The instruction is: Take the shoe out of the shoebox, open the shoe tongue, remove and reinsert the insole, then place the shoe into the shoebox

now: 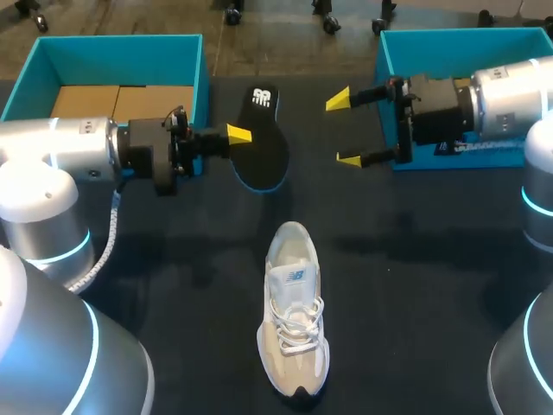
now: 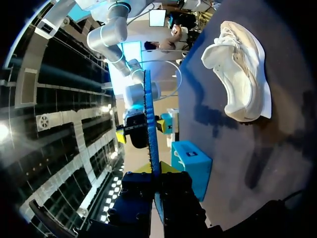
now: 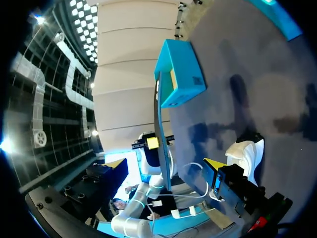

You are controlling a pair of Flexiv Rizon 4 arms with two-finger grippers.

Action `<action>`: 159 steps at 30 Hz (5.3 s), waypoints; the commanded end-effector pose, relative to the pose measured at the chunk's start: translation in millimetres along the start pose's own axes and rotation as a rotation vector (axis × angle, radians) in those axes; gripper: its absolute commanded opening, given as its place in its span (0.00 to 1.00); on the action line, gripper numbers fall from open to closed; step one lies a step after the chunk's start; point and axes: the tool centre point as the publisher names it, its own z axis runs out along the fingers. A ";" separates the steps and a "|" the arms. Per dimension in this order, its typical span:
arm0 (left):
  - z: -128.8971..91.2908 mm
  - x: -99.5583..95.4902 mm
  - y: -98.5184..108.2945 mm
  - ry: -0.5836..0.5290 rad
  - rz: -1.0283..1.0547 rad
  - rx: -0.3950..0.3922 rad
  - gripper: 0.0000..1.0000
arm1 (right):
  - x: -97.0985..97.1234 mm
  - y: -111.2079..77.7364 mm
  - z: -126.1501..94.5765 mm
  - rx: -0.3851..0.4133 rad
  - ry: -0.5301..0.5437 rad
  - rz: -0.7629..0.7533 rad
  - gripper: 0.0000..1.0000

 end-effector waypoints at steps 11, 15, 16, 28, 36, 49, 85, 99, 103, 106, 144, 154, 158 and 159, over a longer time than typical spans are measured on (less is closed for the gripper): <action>6.4 2.0 8.6 0.021 -0.001 0.026 0.00 | -11.5 -5.7 21.5 -0.021 0.056 -0.041 1.00; 10.3 4.2 9.7 0.002 -0.001 0.014 0.00 | -7.5 -3.6 25.5 -0.009 0.032 -0.052 1.00; 11.2 4.6 9.8 -0.014 -0.007 0.028 0.00 | -5.6 -2.2 29.6 0.003 0.015 -0.047 1.00; 22.8 2.7 2.5 -0.048 0.117 -0.052 0.00 | -1.8 -4.6 60.6 0.058 0.019 -0.126 1.00; 28.9 4.8 6.1 -0.036 0.123 -0.062 0.00 | -1.3 -11.1 76.1 0.065 -0.008 -0.147 0.92; 24.1 6.1 14.5 -0.026 0.116 -0.081 0.00 | -14.2 -16.5 84.3 0.036 0.023 -0.157 0.58; 27.1 10.1 14.0 -0.016 0.107 -0.047 0.00 | -14.1 -3.1 78.9 0.055 0.013 -0.158 0.31; 29.1 11.8 12.5 -0.013 0.103 -0.046 0.00 | -17.3 -5.0 78.7 0.059 0.021 -0.166 0.22; 29.9 11.8 11.8 -0.010 0.106 -0.044 0.00 | -17.1 -5.0 79.0 0.062 0.020 -0.169 0.19; 30.3 10.7 11.1 -0.010 0.107 -0.043 0.00 | -17.3 -5.2 79.0 0.062 0.021 -0.169 0.12; -10.4 24.0 -2.8 0.420 -0.084 0.182 1.00 | -27.5 -4.9 59.2 0.084 -0.065 -0.517 0.00; -12.7 27.0 -9.5 0.421 -0.108 0.183 1.00 | -27.5 -4.9 59.2 0.084 -0.065 -0.517 0.00; -30.8 31.6 -28.1 0.498 -0.230 0.159 1.00 | -30.9 -13.9 59.1 0.092 -0.037 -0.612 0.00; -35.4 33.2 -30.0 0.530 -0.270 0.155 1.00 | -31.3 -15.1 59.8 0.101 -0.041 -0.625 0.00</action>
